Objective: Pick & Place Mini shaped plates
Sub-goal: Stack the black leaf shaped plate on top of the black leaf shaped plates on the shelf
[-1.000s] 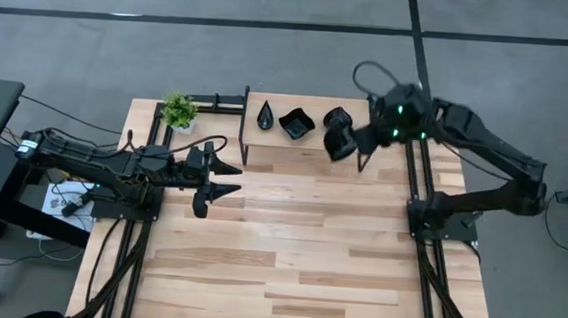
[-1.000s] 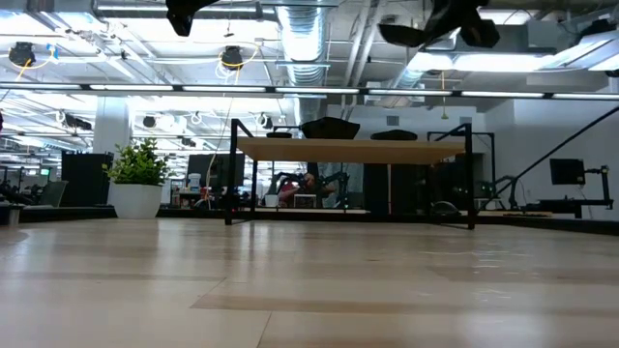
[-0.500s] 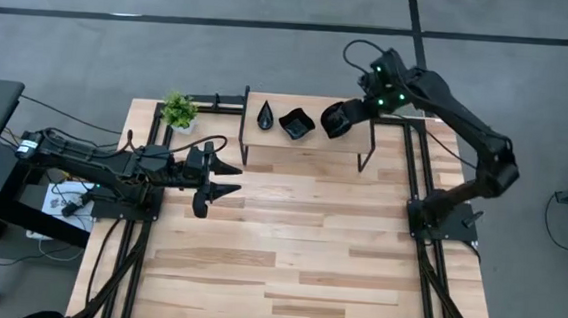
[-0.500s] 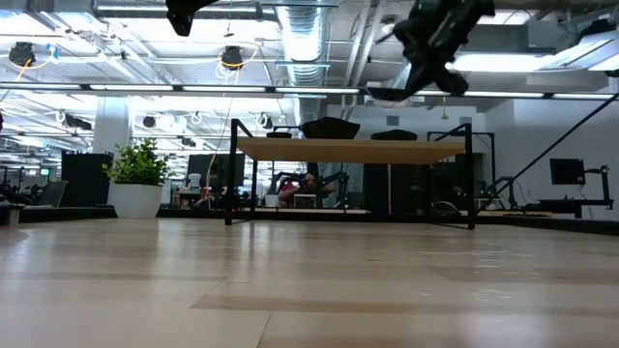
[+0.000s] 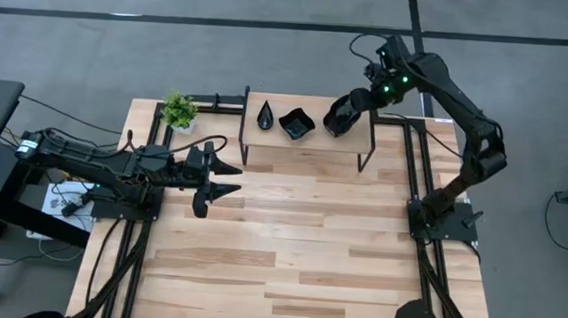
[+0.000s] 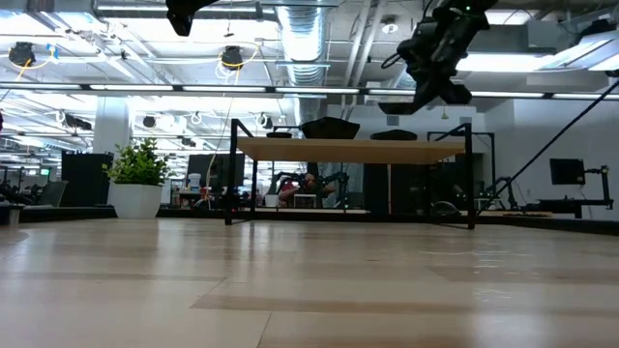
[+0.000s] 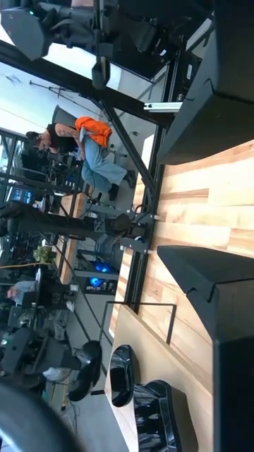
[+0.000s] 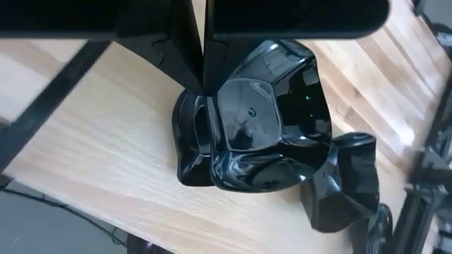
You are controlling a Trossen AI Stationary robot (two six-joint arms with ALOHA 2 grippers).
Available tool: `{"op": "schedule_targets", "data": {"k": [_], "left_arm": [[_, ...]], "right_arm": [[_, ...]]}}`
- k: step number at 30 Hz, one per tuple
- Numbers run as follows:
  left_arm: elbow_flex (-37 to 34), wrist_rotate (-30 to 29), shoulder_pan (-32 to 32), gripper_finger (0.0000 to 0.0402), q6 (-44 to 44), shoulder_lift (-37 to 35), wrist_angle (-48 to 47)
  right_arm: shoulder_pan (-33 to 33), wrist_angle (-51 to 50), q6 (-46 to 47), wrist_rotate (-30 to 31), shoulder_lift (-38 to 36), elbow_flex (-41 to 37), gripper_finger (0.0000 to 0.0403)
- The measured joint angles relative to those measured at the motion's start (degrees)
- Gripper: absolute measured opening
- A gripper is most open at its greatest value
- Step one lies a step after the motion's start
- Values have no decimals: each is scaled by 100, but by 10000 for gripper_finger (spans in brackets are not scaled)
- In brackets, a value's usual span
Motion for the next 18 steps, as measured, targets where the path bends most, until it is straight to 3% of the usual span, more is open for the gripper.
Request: {"op": "schedule_targets", "data": {"k": [7, 12, 18], "left_arm": [[0, -4, 22, 200, 0, 2, 2], [0, -2, 22, 200, 0, 2, 2], [0, -14, 22, 200, 0, 2, 2]], "right_arm": [[14, -695, -314, 24, 610, 1029, 0], [10, -1201, -590, 27, 972, 1195, 0], [169, -1058, -601, 28, 1108, 1197, 0]]}}
